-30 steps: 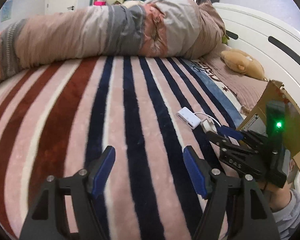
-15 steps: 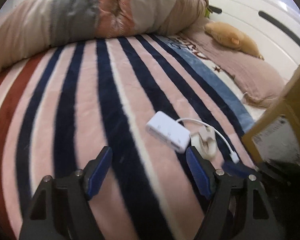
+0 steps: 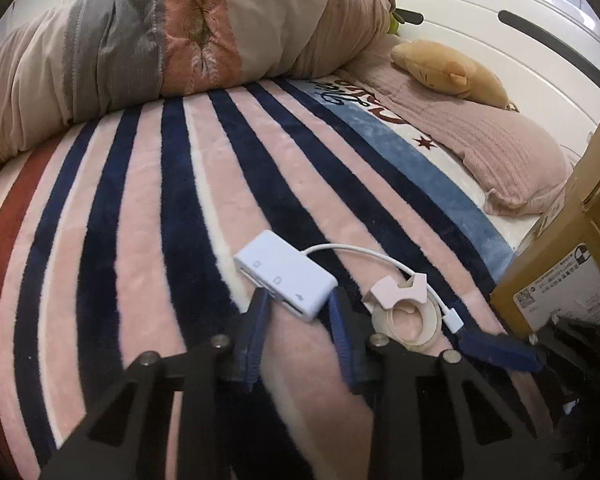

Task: Organize rigid objects
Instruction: 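Grasp the white card-reader adapter with left gripper while right grasps the clear tape roll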

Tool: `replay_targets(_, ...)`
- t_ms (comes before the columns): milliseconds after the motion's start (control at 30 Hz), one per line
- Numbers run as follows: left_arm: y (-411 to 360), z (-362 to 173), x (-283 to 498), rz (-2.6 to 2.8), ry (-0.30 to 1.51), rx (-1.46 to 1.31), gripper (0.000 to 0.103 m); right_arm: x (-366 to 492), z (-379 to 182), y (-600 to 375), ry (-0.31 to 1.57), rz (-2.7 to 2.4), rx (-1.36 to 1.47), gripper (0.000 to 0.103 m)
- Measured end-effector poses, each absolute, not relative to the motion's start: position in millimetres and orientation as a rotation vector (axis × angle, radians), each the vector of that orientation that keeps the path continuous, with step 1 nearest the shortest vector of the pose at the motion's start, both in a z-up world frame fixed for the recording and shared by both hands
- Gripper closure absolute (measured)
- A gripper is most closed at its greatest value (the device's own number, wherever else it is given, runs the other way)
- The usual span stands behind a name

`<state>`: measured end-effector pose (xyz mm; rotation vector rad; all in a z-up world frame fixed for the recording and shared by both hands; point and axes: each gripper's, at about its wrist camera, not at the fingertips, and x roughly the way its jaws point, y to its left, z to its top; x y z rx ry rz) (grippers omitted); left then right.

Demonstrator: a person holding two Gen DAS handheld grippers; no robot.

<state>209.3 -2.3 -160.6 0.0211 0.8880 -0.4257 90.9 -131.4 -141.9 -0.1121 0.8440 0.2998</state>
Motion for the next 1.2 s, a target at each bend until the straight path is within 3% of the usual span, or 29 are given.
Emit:
replay_targets(33, -1.5, -159.9, 209.7, -0.422, 0.893, 0.025, 0.074, 94.4, -140.1, -130.2, 0.839, 0.293, -0.116, 0.071)
replay_targets(67, -1.8, -159.4, 210.6, -0.413, 0.896, 0.037, 0.064, 98.4, -139.2, -128.9, 0.840, 0.286, -0.121, 0.071)
replay_targets(100, -2.3, -158.9, 211.8, -0.400, 0.896, 0.052, 0.045, 102.1, -138.6, -127.8, 0.841, 0.279, -0.124, 0.070)
replay_targets(167, -4.0, -157.4, 216.2, -0.347, 0.881, 0.089, 0.028, 114.4, -140.6, -124.6, 0.861, 0.273, -0.137, 0.067)
replay_targets(367, -7.7, -165.1, 238.3, -0.354, 0.903, 0.065, 0.030, 137.4, -142.9, -124.7, 0.898, 0.280, -0.083, 0.067)
replay_targets(433, -9.7, -168.2, 241.6, -0.357, 0.914, 0.073, 0.043, 137.2, -142.0, -123.0, 0.900, 0.275, -0.093, 0.067)
replay_targets(500, -8.1, -165.1, 241.6, -0.372, 0.911, 0.065, 0.069, 132.2, -138.3, -122.8, 0.892, 0.266, -0.103, 0.067)
replay_targets(867, 20.0, -153.9, 209.0, -0.351, 0.930, 0.083, 0.075, 115.8, -128.0, -126.6, 0.918, 0.315, -0.091, 0.067)
replay_targets(1200, 93.7, -141.2, 117.1, -0.121, 0.985, 0.054, 0.075, 62.6, -107.6, -119.0, 0.922, 0.511, -0.111, 0.067)
